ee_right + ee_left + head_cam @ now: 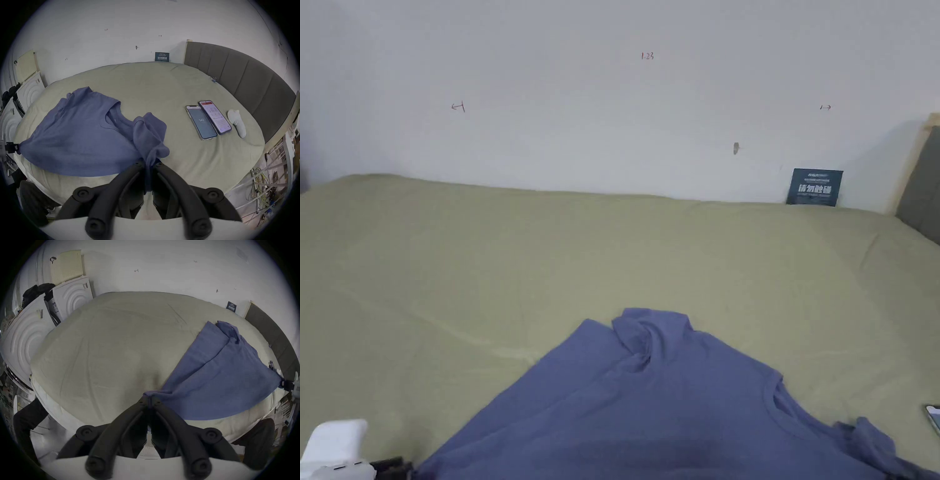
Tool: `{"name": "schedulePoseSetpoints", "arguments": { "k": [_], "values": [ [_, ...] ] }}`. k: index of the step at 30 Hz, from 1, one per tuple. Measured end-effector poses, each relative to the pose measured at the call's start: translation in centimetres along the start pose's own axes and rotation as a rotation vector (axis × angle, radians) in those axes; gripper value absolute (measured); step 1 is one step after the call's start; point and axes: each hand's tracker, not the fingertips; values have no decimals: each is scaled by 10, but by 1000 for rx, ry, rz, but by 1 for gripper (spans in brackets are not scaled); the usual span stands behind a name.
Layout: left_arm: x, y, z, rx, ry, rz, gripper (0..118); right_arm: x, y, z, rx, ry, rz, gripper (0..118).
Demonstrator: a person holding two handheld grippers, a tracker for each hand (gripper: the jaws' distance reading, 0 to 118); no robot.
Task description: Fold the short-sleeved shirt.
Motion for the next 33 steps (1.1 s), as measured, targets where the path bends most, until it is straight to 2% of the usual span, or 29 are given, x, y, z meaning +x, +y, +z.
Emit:
{"name": "schedulePoseSetpoints", "arguments": {
  "k": [1, 2, 3, 4, 5, 8, 9, 10, 11, 12, 13, 14, 20, 21, 22, 23, 24, 25, 26, 27, 33],
  "values": [
    [0, 0, 1, -2, 4, 5, 23, 0, -1, 1, 20, 1, -13, 28],
    [0, 0, 3, 4, 6, 8, 59, -1, -1, 4, 41, 10, -27, 62],
    [1, 1, 9, 42, 19, 8, 96, -3, -2, 18, 97, 17, -29, 102],
    [4, 1, 14, 53, 31, 7, 116, -6, 1, 23, 81, 14, -33, 115],
    [5, 3, 19, 68, 45, 10, 116, -10, 2, 28, 76, 16, -36, 111],
    [8, 6, 41, 128, 55, 20, 114, -26, 5, 39, 117, 55, -39, 115],
    [10, 7, 48, 153, 57, 11, 111, -32, 5, 46, 127, 71, -28, 111],
    [11, 7, 54, 178, 86, 8, 85, -38, 3, 52, 138, 84, -9, 92],
    [12, 6, 57, 194, 122, 21, 51, -46, 0, 57, 161, 78, -1, 61],
    [11, 4, 61, 191, 117, 26, 6, -53, -1, 65, 214, 62, 8, 16],
    [9, 5, 64, 176, 69, 24, 0, -62, -1, 71, 185, 113, 30, 0],
    [7, 5, 65, 163, 42, 29, 0, -67, -1, 70, 170, 151, 47, 0],
    [-8, -5, 51, 81, 47, 27, 0, -93, -8, 78, 182, 212, 45, 0],
    [-13, -6, 46, 50, 21, 43, 8, -97, -9, 78, 177, 218, 55, 0],
    [-17, -6, 38, 23, 6, 59, 38, -101, -10, 76, 168, 226, 69, 0],
    [-20, -5, 29, -8, -6, 67, 74, -103, -12, 74, 156, 238, 77, 0],
    [-22, -8, 23, -12, 5, 67, 74, -105, -13, 73, 143, 252, 83, 0],
    [-24, -8, 18, -7, 14, 66, 86, -107, -14, 71, 130, 263, 90, 0],
    [-23, -4, 9, -24, 32, 49, 105, -112, -16, 69, 121, 261, 103, 0],
    [-23, -2, 2, -33, 41, 45, 115, -114, -18, 68, 115, 262, 113, 0],
    [-14, 3, -33, -102, 22, -3, 114, -126, -21, 52, 69, 261, 147, 0]
  ]
}}
